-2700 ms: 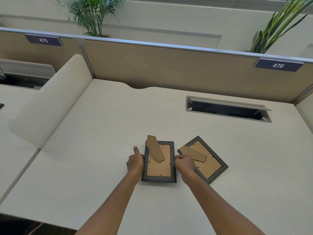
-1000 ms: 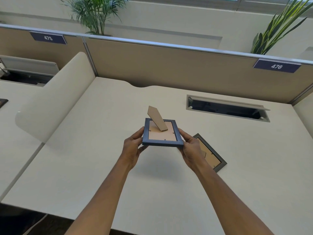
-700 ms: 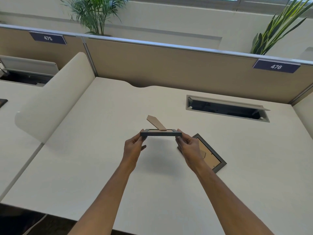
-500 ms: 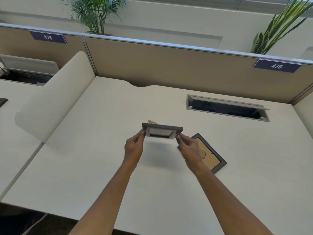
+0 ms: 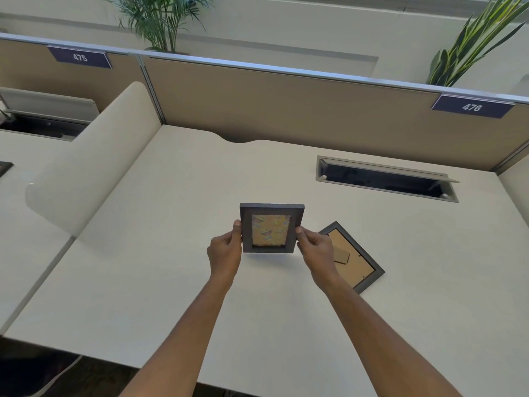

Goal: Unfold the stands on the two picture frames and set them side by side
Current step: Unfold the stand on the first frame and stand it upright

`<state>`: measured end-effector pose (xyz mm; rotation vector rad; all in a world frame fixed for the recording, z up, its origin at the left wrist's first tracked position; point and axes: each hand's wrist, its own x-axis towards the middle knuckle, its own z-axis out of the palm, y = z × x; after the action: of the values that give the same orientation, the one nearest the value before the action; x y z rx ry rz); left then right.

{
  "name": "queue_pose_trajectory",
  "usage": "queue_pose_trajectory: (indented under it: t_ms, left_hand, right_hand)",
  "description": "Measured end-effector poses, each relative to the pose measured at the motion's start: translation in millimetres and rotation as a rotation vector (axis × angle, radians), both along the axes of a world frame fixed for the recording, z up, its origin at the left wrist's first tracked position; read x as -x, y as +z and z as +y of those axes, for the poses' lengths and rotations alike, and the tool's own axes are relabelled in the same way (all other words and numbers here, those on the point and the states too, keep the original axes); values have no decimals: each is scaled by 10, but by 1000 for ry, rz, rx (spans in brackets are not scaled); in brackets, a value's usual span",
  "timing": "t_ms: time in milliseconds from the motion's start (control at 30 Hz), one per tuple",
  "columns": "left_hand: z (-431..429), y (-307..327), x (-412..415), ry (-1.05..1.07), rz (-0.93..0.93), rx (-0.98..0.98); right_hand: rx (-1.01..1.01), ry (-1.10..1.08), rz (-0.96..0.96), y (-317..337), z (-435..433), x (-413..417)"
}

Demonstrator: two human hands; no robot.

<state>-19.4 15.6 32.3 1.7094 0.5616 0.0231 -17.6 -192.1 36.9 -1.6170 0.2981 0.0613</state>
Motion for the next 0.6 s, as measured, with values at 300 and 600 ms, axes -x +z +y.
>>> queue_pose_trajectory:
  t_ms: [300, 600]
  left_hand:
    - [22, -25, 10, 34, 18, 34]
    - [43, -9, -136, 74, 18, -84]
  right_hand:
    - [-32, -39, 33, -73, 48, -76]
    - [13, -55, 80, -62, 173, -176]
